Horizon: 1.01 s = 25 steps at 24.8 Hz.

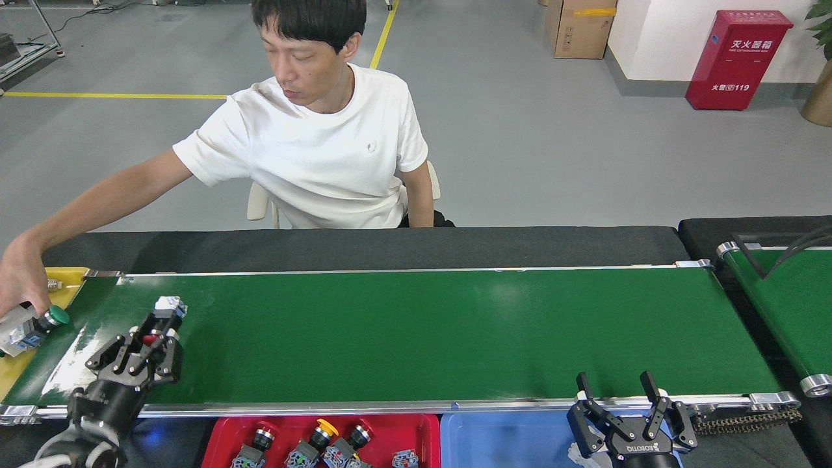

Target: Pick switch part from conveyor to tray

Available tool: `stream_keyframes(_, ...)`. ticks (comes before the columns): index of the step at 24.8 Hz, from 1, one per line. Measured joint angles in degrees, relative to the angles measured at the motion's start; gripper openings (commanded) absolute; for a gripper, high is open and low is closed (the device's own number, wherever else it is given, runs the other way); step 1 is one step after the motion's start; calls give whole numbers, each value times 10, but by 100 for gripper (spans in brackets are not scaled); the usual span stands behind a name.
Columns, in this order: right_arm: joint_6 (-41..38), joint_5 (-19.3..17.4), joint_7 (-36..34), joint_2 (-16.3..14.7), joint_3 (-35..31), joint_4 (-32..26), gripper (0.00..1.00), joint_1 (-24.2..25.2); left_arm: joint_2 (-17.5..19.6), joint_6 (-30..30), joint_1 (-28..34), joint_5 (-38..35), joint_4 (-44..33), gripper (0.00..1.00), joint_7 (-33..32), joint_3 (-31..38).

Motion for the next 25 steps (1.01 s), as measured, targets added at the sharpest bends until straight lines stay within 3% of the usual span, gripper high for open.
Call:
stream_keyframes(4, -2, 0, 2, 0, 0, 0, 99, 0, -4, -38, 124, 5, -145, 12, -2, 3)
stream_keyframes(8, -18, -1, 2, 0, -1, 0, 99, 0, -27, -51, 195, -16, -204, 26, 0, -6)
stream_keyframes(12, -31, -6, 3, 0, -4, 2, 99, 0, -39, -55, 210, -53, -214, 62, 3, -12)
stream_keyframes(14, -32, -9, 3, 0, -4, 2, 99, 0, -39, -55, 210, -57, -214, 100, 4, -12)
stream_keyframes(21, -73, -10, 12, 0, -36, 0, 99, 5, -56, -55, 210, -58, -213, 100, 6, -11)
stream_keyframes(25, -91, -10, 23, 4, -55, -18, 99, 9, -104, -48, 202, -56, -212, 100, -12, 21)
